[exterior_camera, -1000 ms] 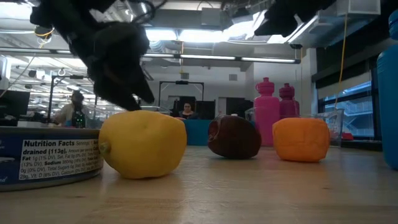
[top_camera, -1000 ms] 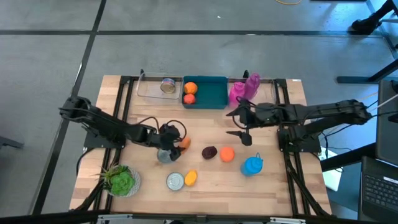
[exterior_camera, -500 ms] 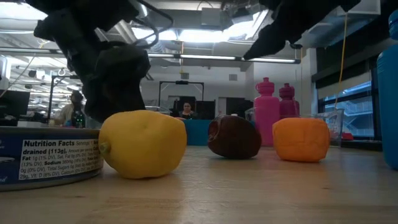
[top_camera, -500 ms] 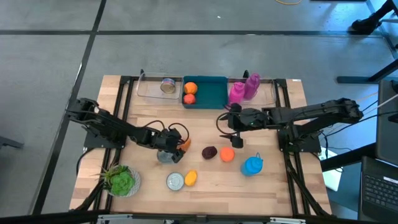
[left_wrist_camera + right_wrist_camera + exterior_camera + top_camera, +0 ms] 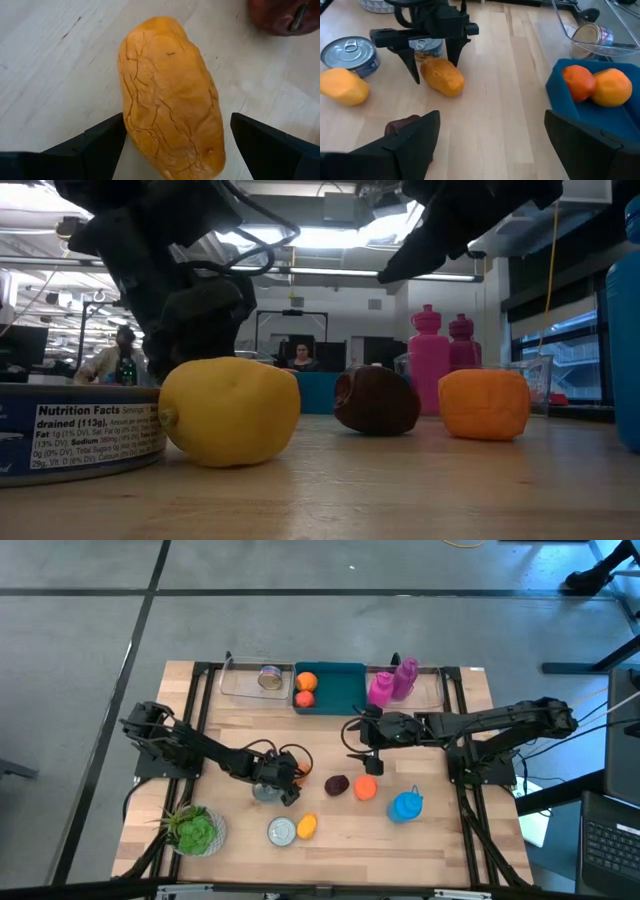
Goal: Pick & Place Food Item
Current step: Put the mango into the blue bin
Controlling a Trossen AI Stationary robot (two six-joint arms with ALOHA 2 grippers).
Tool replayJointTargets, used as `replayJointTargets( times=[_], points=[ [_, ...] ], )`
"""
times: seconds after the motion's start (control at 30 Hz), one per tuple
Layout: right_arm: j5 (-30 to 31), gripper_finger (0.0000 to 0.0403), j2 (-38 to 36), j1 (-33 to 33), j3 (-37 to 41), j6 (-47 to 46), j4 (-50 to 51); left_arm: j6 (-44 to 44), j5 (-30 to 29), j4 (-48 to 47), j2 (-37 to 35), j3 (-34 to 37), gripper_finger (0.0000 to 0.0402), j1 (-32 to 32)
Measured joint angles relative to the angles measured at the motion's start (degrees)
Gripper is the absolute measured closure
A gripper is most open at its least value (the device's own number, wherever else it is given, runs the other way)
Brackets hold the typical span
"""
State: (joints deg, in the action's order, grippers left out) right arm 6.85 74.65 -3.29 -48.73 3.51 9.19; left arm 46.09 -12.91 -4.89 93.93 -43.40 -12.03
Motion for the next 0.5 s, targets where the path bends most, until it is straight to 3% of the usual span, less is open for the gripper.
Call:
replayJointTargets(
  times=[0.27,0.5],
  points=[
    [-0.2,0.0047,0.0,0.0,0.0,0.0,-0.2,-1.5,0.9,-0.6,0.5,0.0,0.0065,0.2],
    [-0.2,0.0047,0.0,0.0,0.0,0.0,-0.2,-1.8,0.6,-1.1,0.5,0.1,0.0132,0.5]
  ],
)
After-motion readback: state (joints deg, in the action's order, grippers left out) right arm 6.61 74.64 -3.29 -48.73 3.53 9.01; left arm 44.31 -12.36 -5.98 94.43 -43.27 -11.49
